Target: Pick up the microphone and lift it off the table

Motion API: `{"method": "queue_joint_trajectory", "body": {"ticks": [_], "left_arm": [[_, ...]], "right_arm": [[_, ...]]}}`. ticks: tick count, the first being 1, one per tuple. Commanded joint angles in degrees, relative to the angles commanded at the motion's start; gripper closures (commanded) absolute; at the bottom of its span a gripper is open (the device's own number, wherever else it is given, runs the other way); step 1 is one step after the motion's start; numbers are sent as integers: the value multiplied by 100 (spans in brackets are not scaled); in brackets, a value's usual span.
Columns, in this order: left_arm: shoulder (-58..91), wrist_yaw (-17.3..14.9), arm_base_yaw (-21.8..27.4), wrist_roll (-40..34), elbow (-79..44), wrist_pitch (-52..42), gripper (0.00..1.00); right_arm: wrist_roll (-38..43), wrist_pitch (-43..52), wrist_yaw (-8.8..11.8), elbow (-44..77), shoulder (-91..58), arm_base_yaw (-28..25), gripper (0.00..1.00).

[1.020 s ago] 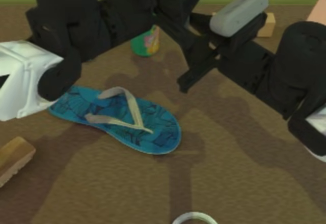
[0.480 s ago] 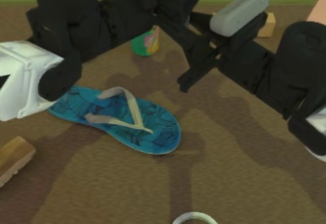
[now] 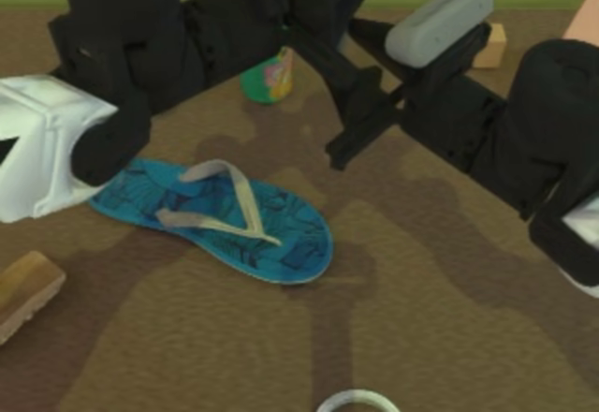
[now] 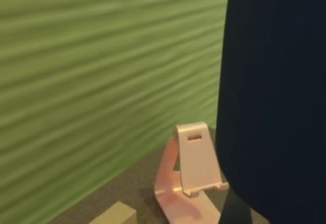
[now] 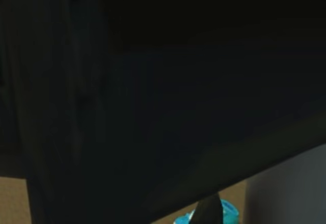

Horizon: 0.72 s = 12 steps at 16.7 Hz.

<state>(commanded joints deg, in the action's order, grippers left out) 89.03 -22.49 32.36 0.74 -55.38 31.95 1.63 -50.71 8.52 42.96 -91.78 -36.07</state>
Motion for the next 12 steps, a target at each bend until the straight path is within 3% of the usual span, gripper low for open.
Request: {"method": "queue_joint_trajectory", "body": {"ticks": [4, 12], "left_arm": [[0, 0, 0, 0, 0, 0, 100], [0, 0, 0, 0, 0, 0, 100]], "right_arm": [[0, 0, 0, 0, 0, 0, 2], [0, 0, 0, 0, 0, 0, 0]]}}
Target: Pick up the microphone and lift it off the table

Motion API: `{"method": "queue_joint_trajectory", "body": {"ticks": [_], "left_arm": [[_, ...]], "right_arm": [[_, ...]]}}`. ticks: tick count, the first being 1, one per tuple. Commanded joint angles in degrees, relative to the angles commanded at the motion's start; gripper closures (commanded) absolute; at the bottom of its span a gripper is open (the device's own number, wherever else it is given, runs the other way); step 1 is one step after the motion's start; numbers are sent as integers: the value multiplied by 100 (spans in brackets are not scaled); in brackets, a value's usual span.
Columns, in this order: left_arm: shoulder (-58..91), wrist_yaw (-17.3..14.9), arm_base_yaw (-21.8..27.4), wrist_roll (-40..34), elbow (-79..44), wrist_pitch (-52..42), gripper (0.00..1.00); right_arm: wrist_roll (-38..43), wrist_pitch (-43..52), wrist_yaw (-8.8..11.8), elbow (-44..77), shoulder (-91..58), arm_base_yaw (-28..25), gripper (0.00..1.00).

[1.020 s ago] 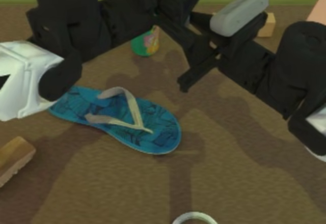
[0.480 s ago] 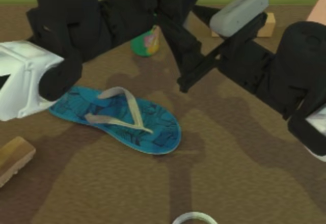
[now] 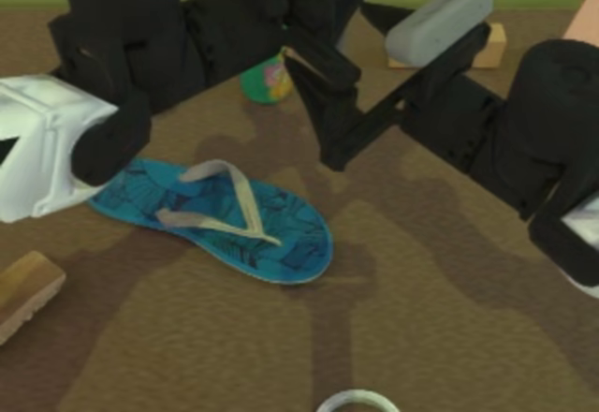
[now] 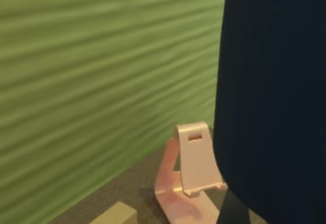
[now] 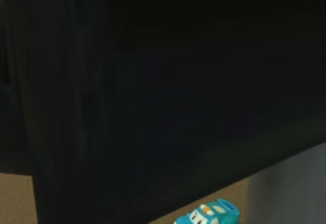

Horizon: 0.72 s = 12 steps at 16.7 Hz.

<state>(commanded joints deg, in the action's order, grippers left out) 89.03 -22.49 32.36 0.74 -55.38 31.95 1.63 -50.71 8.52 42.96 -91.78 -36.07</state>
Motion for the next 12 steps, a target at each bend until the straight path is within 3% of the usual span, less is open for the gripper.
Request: {"method": "queue_joint_trajectory", "body": {"ticks": [4, 9, 12], "left_arm": [[-63, -108, -135, -9, 78, -24, 100], [-396, -647, -727, 31, 373, -62, 100], [-509, -806, -933, 36, 462, -68, 100]], "right_arm": [[-20, 39, 38, -225, 231, 44, 0], [-3, 156, 210, -1165, 1289, 171, 0], [6, 152, 275, -1437, 1590, 198, 0]]}}
